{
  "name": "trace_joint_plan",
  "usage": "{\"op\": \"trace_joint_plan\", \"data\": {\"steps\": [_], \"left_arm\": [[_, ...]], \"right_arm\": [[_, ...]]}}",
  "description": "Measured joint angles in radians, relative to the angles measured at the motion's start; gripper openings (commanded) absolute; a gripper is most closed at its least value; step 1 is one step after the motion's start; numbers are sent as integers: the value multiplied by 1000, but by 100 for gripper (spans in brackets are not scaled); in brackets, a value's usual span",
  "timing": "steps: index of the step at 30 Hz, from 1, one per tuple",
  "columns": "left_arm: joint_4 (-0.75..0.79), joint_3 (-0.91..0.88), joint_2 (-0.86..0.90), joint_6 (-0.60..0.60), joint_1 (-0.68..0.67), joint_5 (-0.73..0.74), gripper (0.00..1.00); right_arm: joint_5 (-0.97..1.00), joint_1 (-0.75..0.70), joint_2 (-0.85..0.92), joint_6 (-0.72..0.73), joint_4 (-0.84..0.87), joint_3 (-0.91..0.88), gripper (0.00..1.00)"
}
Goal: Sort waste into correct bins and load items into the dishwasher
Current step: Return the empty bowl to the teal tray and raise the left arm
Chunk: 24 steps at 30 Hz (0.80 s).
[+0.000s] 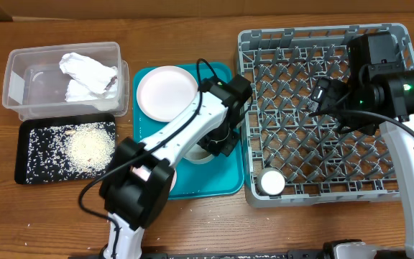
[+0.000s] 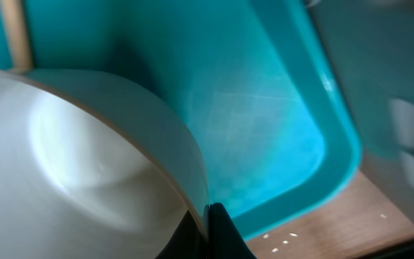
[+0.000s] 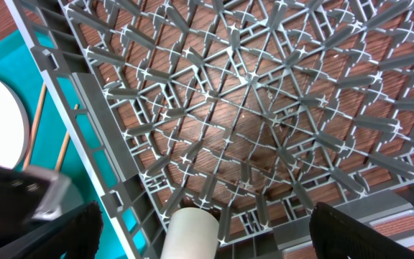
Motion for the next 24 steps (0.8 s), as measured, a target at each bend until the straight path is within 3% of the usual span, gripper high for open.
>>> {"op": "trace_joint_plan", "data": {"steps": [6, 14, 22, 24], "left_arm": [[-3, 0, 14, -6, 0, -14, 25], [-49, 25, 14, -6, 10, -15, 26], [-194, 344, 13, -7, 117, -15, 29], [-220, 448, 12, -8, 164, -15, 35]], "right_arm": [[0, 0, 0, -2, 11, 0, 93], [-12, 0, 0, -3, 39, 0, 93], [-89, 0, 0, -34, 105, 0, 93], [-132, 2, 0, -55, 134, 0, 92]]}}
